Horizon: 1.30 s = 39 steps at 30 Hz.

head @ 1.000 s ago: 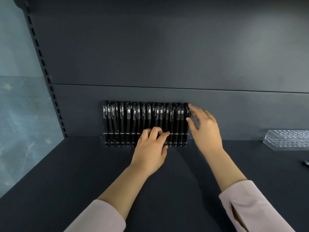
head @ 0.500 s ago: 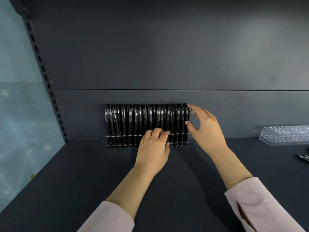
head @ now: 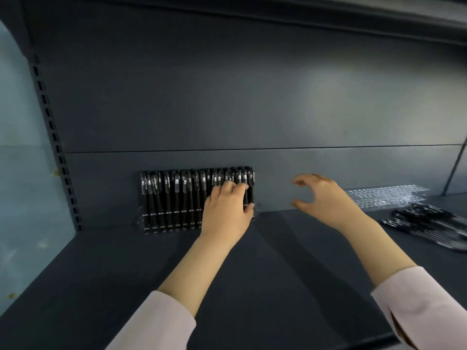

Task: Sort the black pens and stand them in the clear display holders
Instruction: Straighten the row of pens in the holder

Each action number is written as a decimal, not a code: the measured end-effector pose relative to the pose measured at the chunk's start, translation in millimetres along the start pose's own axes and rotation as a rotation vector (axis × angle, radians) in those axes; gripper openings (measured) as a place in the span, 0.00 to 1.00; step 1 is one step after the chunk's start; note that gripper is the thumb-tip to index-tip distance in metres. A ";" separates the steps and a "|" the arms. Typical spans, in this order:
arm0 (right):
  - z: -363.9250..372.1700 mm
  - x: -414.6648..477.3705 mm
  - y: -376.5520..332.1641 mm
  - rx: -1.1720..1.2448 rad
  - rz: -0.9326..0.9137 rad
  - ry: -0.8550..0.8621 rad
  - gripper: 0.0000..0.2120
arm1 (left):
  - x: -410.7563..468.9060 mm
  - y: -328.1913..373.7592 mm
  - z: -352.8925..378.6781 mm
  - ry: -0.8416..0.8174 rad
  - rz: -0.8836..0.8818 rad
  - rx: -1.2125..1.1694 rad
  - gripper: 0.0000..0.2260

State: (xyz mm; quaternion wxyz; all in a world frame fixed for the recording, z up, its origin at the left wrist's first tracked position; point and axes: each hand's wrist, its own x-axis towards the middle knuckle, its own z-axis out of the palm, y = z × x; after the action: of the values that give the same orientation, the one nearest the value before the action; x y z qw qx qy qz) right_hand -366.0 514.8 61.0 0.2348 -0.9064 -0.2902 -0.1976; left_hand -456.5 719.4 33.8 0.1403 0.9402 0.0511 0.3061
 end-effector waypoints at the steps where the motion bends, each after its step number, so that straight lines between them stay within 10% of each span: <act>1: -9.2 -4.9 7.3 -0.006 0.009 -0.002 0.21 | 0.3 9.5 -0.3 -0.025 0.018 0.007 0.21; 19: -128.9 -106.6 236.0 -0.084 0.164 -0.140 0.20 | -7.6 262.0 111.8 -0.315 0.069 -0.038 0.21; 39: -116.0 -34.2 383.5 0.065 0.116 -0.456 0.22 | 53.0 347.1 216.6 -0.608 -0.154 -0.045 0.29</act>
State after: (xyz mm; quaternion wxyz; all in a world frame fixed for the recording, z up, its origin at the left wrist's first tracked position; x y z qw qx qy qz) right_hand -180.2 160.8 19.0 0.2031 -0.9348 -0.2891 0.0356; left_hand -282.4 347.1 -1.5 0.1927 0.9787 0.0712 0.0003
